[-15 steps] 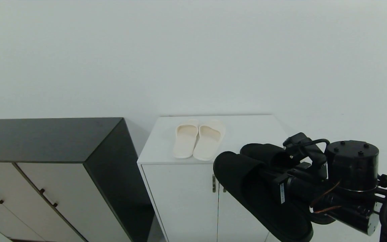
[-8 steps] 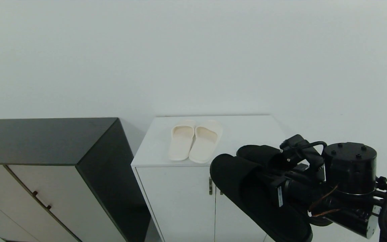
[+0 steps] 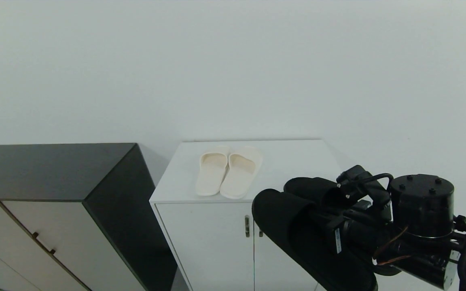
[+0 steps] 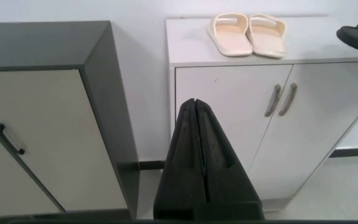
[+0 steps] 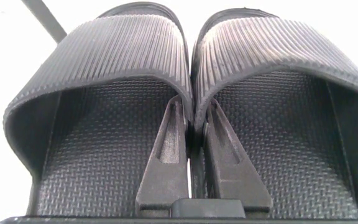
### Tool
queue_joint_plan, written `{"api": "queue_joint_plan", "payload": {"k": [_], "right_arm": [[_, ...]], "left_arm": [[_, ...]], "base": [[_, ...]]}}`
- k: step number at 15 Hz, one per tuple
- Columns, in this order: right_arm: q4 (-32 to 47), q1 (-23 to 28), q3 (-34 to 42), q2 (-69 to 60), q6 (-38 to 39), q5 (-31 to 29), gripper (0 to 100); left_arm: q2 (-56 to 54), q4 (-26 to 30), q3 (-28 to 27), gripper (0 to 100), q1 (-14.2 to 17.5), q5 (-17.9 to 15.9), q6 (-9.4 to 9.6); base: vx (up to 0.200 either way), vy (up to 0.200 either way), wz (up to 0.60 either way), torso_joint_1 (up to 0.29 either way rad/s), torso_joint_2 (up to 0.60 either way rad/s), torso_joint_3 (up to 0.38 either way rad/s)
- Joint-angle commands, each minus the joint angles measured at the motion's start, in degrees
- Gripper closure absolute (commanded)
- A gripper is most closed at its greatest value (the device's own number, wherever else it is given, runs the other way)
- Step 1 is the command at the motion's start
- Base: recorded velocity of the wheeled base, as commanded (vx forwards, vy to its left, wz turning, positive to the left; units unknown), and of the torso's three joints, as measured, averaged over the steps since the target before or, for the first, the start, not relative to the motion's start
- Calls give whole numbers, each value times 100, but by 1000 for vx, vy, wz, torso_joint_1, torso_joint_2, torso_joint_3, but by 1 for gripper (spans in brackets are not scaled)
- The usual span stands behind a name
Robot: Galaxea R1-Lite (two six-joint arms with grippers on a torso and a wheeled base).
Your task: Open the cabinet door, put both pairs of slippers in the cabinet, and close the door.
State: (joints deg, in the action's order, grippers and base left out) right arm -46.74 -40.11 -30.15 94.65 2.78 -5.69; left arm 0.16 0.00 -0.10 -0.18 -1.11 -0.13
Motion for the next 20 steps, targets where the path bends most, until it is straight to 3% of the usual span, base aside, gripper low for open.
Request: {"api": "queue_joint_plan", "payload": {"k": [1,7,11,20], "right_arm": [[-2,-32,35,1,-58,-2,100],[7,-173,132,-245,-120,68,100],[16,-261,536,-544,-120,894,100],[7,-270,782,-526,-120,1070,100]], "left_arm": [[2,0,1,100,1,-3,-4],[2,0,1,100,1,-3,-4],[2,0,1,100,1,-3,-4],[2,-9,1,100,1,32,40]], "base": [[0,0,0,0,0,0],[0,0,0,-95,213,110],[0,0,0,-155,355,191],[0,0,0,-196,452,253]]}}
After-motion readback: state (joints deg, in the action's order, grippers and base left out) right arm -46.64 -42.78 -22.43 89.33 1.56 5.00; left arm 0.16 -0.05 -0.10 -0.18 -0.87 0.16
